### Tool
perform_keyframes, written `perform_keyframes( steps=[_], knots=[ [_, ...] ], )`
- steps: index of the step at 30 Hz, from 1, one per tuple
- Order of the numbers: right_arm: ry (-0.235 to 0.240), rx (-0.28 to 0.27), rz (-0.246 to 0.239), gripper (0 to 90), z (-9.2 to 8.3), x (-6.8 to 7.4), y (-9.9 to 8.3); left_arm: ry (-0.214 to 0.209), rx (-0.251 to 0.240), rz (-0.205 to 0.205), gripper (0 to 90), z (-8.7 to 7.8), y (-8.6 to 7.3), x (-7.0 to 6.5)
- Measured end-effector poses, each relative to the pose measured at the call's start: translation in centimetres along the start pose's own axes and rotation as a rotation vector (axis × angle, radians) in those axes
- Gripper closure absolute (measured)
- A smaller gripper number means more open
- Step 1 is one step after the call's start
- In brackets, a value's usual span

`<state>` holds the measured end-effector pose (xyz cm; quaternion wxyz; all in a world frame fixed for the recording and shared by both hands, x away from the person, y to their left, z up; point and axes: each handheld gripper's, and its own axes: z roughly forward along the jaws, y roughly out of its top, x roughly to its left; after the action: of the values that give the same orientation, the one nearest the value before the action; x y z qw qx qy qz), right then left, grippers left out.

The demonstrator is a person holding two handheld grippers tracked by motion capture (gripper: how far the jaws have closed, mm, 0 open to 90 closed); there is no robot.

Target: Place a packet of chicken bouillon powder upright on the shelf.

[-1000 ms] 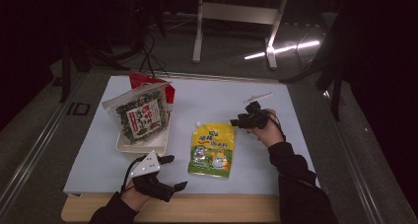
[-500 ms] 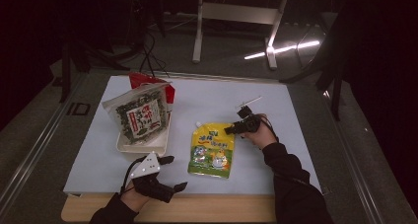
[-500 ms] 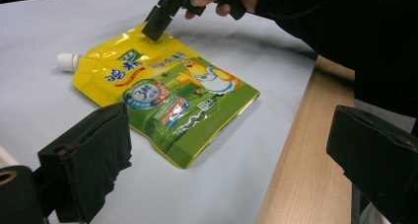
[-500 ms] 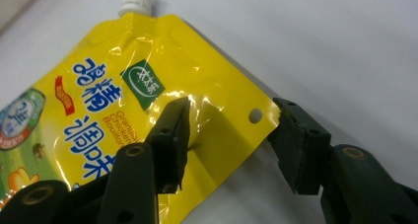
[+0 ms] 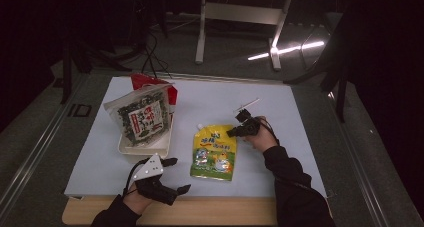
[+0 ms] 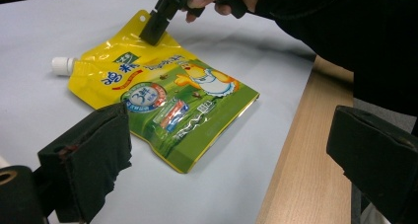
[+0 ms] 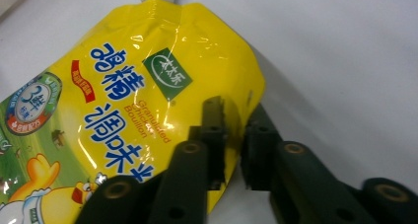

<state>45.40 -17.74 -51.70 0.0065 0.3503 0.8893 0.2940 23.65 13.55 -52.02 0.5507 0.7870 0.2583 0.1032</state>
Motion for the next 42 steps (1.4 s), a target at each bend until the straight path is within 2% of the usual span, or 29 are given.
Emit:
perform_keyframes(
  steps=[1,8,12,18,23,28,33,38,42],
  knots=[
    [-0.003,0.004,0.004,89.2,0.0,0.1,0.0,0.0,0.001,0.001,4.1,0.0,0.0,0.0],
    [-0.065,-0.03,-0.054,90.0,-1.2,1.8,0.2,-0.001,0.0,0.0,4.2,0.1,0.1,0.1],
    [-0.071,-0.077,-0.069,90.0,-2.3,2.2,0.3,0.002,0.001,0.0,4.2,0.2,0.1,0.1],
    [-0.063,-0.146,-0.112,90.0,-4.2,3.5,1.0,0.006,-0.008,-0.009,4.2,0.1,0.2,0.2],
    [-0.059,-0.202,-0.159,90.0,-6.0,5.1,1.3,0.01,-0.008,-0.01,4.2,0.1,0.3,0.2],
    [-0.06,-0.247,-0.217,90.0,-7.4,6.6,1.5,0.012,-0.009,-0.021,4.2,0.3,0.4,0.3],
    [-0.068,-0.282,-0.285,90.0,-8.8,8.3,1.6,0.01,-0.007,-0.013,4.2,0.4,0.4,0.2],
    [-0.035,-0.33,-0.34,90.0,-10.1,10.1,1.1,0.011,-0.01,-0.012,4.2,0.2,0.4,0.1],
    [-0.017,-0.358,-0.364,90.0,-10.9,11.0,0.3,0.019,-0.014,-0.02,4.2,0.0,0.5,0.2]
  ],
)
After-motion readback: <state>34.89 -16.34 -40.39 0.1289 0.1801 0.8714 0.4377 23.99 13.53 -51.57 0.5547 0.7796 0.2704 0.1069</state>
